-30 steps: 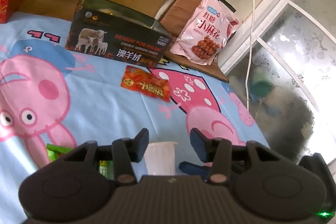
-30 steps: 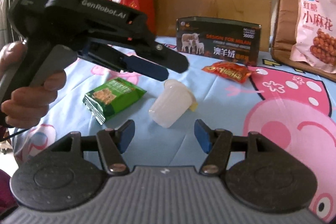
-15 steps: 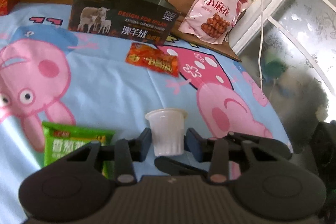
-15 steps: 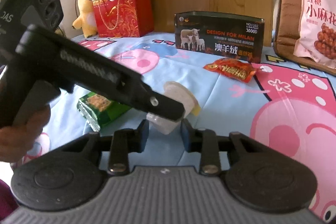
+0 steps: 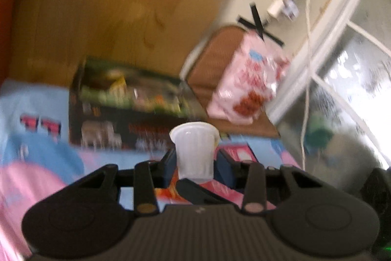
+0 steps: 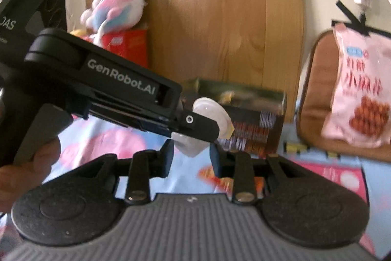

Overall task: Organize snacks
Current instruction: 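Carry the white cup into the tin box and open the left tool, then move the left tool to the orange-red snack packet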

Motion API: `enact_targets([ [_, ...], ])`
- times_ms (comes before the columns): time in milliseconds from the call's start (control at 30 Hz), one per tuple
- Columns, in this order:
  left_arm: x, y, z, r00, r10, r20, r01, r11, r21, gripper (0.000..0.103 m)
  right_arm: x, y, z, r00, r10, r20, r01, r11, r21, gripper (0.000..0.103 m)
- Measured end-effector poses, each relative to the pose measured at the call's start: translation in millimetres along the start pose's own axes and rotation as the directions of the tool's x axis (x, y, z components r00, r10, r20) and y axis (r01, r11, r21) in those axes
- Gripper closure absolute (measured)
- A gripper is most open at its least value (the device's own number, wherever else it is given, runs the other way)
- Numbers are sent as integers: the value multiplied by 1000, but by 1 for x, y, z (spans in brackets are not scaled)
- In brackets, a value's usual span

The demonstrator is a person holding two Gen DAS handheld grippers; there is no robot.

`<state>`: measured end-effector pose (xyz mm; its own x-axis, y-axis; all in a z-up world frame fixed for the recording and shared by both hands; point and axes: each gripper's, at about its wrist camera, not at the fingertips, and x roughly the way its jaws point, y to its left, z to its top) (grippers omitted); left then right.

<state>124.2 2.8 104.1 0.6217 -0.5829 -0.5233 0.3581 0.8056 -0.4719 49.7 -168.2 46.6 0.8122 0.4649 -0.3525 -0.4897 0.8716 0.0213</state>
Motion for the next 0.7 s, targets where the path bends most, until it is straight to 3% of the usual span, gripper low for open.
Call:
enact_targets([
  [167,26,32,42,998,47,51,-44,998,-46,64,56,-18,32,1000,13,16,-13,1000,15,68],
  [267,47,57,58,991,110,77,-104,991,-85,53,95,-26,41,1000,24,7,-25,998,56,65],
  [333,55,72,62,987,143,73,-133,983,-125,53,121,-32,41,999,15,-34,-12,996,92,52],
  [367,53,77,62,986,144,79,-132,982,-138,53,127,-36,38,999,7,-49,-1,993,115,52],
  [533,9,75,42,983,100,152,-87,992,-92,53,81,-61,18,999,29,25,-34,969,243,52],
  [700,-15,70,4,996,40,79,-30,992,-126,53,26,-72,-10,999,38,30,-45,957,286,46],
])
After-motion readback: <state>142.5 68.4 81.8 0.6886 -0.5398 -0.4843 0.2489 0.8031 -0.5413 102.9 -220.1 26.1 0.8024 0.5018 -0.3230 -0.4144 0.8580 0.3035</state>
